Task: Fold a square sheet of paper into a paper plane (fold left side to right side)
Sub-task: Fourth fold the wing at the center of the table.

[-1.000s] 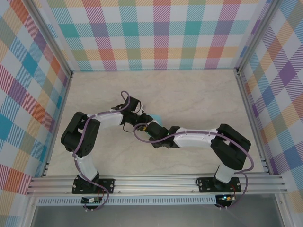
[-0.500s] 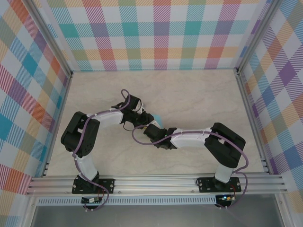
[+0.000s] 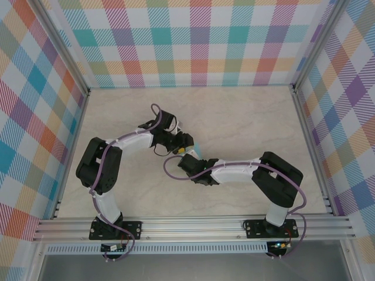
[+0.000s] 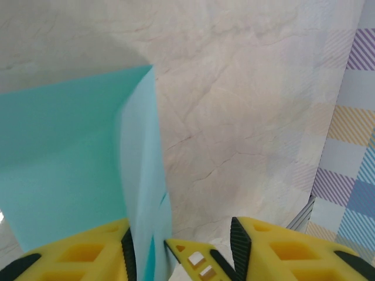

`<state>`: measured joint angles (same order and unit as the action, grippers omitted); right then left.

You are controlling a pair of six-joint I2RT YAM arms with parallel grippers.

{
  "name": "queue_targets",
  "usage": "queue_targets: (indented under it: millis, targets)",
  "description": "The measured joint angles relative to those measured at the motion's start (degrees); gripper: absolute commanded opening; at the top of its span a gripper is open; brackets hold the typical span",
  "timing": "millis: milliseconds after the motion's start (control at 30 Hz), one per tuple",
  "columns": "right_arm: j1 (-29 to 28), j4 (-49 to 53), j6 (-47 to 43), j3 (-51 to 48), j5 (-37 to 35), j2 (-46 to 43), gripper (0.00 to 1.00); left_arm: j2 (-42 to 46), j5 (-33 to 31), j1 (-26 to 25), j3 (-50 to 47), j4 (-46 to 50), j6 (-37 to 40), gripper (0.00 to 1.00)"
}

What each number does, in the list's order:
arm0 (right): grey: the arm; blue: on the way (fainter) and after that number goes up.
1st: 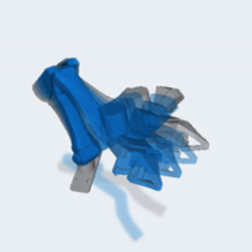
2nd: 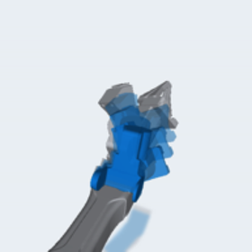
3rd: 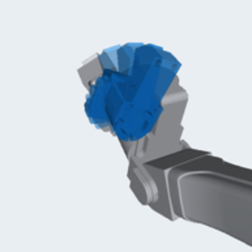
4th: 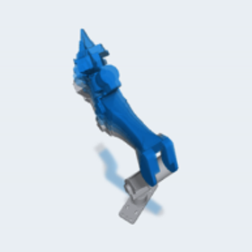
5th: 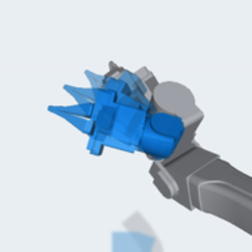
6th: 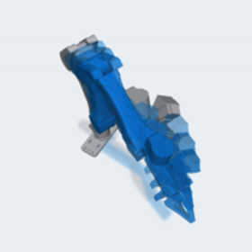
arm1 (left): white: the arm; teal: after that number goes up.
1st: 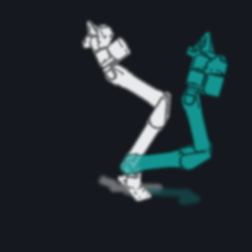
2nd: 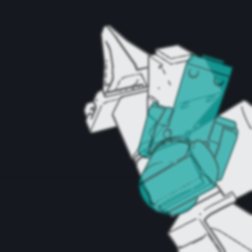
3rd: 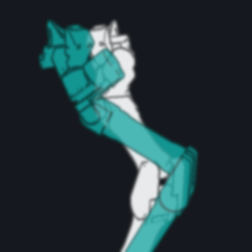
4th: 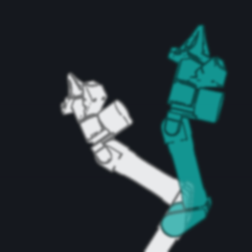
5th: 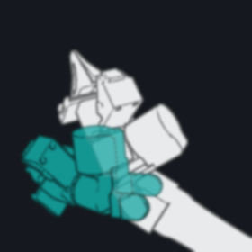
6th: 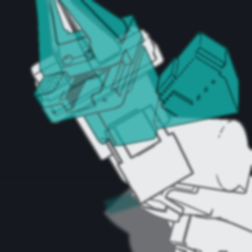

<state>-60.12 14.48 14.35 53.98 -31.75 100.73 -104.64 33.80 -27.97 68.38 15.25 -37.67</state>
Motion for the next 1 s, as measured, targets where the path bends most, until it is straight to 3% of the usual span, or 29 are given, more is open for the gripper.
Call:
queue_targets:
  millis: [333,600,800,1000]
  targets:
    - [0.0,-0.4,0.4,-1.0,0.0,0.0,0.22,-6.1,0.3,4.8,12.4,7.4,3.5,0.54]
    - [0.0,-1.0,1.5,-1.6,0.1,0.0,0.21,-6.3,1.3,11.3,14.9,11.5,6.7,0.59]
    - [0.5,-2.5,2.4,-2.5,1.6,-0.3,0.21,-2.0,1.2,15.0,7.6,11.4,7.6,0.60]
    - [3.1,-3.1,3.0,-3.1,7.7,-1.7,0.21,6.6,1.7,14.0,-5.2,6.9,5.7,0.60]
